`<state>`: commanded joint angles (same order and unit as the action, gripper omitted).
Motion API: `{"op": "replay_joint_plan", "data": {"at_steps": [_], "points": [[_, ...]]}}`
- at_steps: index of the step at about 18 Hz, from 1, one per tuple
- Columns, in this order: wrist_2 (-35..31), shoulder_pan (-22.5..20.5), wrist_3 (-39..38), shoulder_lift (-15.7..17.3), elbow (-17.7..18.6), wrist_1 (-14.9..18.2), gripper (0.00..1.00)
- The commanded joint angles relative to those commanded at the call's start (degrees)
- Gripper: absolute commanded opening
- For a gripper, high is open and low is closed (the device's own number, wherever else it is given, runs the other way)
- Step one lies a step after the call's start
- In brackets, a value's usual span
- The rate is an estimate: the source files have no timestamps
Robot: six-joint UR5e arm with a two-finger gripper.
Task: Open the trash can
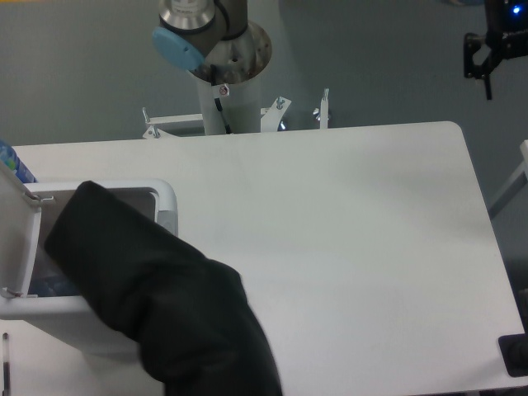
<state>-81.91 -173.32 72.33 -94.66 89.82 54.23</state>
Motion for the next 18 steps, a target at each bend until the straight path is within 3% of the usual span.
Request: {"op": "replay_joint_plan", "data": {"at_steps": [18], "points": [[1.1, 0.6, -0.6, 0.1, -0.1, 0.0, 1.00]]}}
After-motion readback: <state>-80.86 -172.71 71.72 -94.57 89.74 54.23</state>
